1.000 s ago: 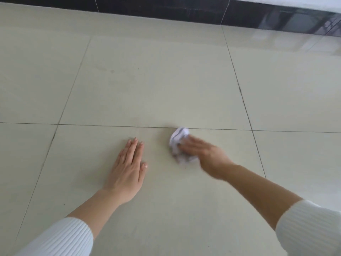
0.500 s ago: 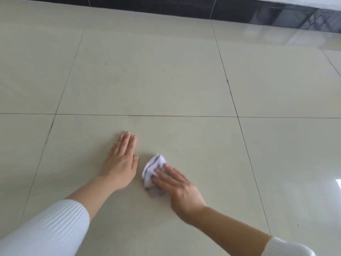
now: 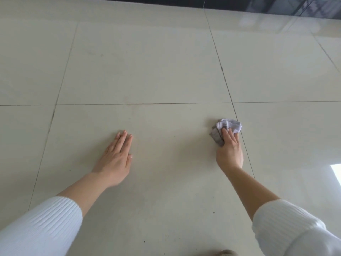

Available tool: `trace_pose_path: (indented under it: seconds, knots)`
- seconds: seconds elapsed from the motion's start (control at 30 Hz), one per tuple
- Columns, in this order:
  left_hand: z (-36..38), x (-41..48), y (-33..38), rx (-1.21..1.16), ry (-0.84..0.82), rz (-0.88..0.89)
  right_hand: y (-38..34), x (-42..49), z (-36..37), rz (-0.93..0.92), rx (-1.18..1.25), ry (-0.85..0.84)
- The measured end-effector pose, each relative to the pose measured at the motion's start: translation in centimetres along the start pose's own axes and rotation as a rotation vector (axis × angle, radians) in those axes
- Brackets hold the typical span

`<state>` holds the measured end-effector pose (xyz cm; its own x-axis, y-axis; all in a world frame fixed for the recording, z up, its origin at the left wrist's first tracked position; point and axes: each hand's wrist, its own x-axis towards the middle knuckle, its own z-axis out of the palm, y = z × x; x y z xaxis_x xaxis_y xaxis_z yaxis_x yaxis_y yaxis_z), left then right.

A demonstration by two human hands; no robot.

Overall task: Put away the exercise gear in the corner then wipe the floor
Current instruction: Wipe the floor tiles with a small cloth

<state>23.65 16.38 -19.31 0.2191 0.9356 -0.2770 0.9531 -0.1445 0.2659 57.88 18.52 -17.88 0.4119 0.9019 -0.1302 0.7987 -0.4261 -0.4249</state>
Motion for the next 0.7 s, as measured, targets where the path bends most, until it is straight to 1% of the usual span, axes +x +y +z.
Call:
trace_pose_path:
  seconds: [0.03, 0.07, 0.1, 0.2, 0.23, 0.3, 0.33, 0.37, 0.4, 0.43, 0.47, 0.57, 0.7]
  knots:
    - [0.0, -0.1, -0.1, 0.006, -0.005, 0.006, -0.2, -1.0, 0.6, 0.014, 0.016, 0.006]
    - [0.1, -0.2, -0.2, 0.002, -0.004, 0.013, -0.3, -2.4, 1.3, -0.03, 0.034, -0.002]
    - [0.1, -0.3, -0.2, 0.001, -0.002, 0.012, -0.4, -4.0, 2.0, -0.143, 0.052, -0.012]
    - [0.6, -0.2, 0.3, 0.033, -0.022, -0.033, -0.2, -10.0, 3.6, -0.598, 0.049, -0.086]
    - [0.8, -0.2, 0.6, 0.032, -0.014, -0.051, 0.0, -11.9, 3.9, -0.714, 0.029, -0.158]
    - [1.0, -0.1, 1.3, 0.044, -0.01, -0.087, 0.0, -14.6, 3.7, -0.943, -0.026, -0.359]
    - [0.9, -0.1, 1.6, 0.05, -0.019, -0.103, 0.1, -15.0, 3.3, -1.053, -0.059, -0.44]
    - [0.8, -0.1, 1.9, 0.048, -0.026, -0.117, 0.2, -14.4, 2.8, -1.14, -0.093, -0.474]
    - [0.7, -0.2, 2.1, 0.046, -0.029, -0.126, 0.5, -13.3, 2.2, -1.172, -0.122, -0.465]
    - [0.7, -0.2, 2.2, 0.052, -0.033, -0.129, 1.0, -12.0, 1.5, -1.129, -0.125, -0.433]
    - [0.6, -0.2, 2.2, 0.074, -0.047, -0.13, 1.6, -10.5, 0.8, -1.013, -0.103, -0.384]
    - [0.3, -0.3, 1.9, 0.128, -0.096, -0.126, 4.4, -6.4, -1.6, -0.526, -0.02, -0.221]
    - [0.0, -0.5, 1.8, 0.147, -0.116, -0.114, 8.4, -5.8, -4.0, -0.047, 0.018, -0.038]
